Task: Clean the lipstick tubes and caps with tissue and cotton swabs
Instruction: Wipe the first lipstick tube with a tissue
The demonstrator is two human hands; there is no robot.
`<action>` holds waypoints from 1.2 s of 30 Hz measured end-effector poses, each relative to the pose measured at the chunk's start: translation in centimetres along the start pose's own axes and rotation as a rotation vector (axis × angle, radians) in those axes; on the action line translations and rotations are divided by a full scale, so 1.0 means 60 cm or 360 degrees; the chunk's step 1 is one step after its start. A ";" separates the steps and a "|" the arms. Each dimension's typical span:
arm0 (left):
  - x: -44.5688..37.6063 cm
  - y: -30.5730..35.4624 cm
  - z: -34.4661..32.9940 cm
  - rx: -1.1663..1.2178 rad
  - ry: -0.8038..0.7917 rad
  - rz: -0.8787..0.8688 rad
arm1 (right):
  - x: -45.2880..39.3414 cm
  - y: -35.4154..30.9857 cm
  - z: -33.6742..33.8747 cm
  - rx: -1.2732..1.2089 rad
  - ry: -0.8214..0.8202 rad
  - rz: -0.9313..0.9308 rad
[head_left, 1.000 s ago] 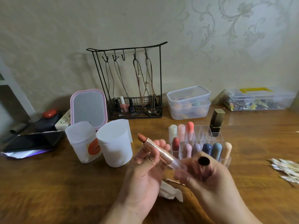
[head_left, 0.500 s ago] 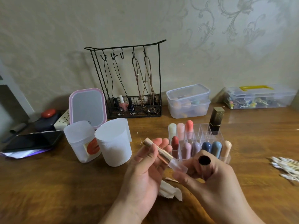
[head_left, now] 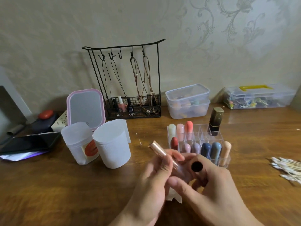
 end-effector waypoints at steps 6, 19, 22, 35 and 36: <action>0.000 0.022 0.031 -0.1000 0.0441 -0.0340 | -0.008 0.022 0.033 -0.0129 0.0115 -0.0222; 0.009 0.032 0.012 -0.1123 0.0171 -0.0473 | -0.015 0.026 0.045 0.0147 0.0096 0.0004; 0.009 0.039 0.018 -0.1115 0.0164 -0.0474 | -0.011 0.028 0.045 -0.0012 -0.0091 -0.0021; 0.010 0.032 0.008 -0.1136 -0.0002 -0.0257 | -0.004 0.029 0.023 -0.0326 -0.0117 0.0061; 0.010 0.029 0.009 -0.1187 -0.0019 -0.0257 | -0.006 0.026 0.024 -0.0326 -0.0093 0.0089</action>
Point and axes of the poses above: each hand's wrist, its own x-axis away from the middle knuckle, its own z-axis out of the back of the hand, y = z × x, the point moved 2 cm from there along -x, towards the middle knuckle, and after that the axes turned 10 degrees about z, right-handed, at the moved point
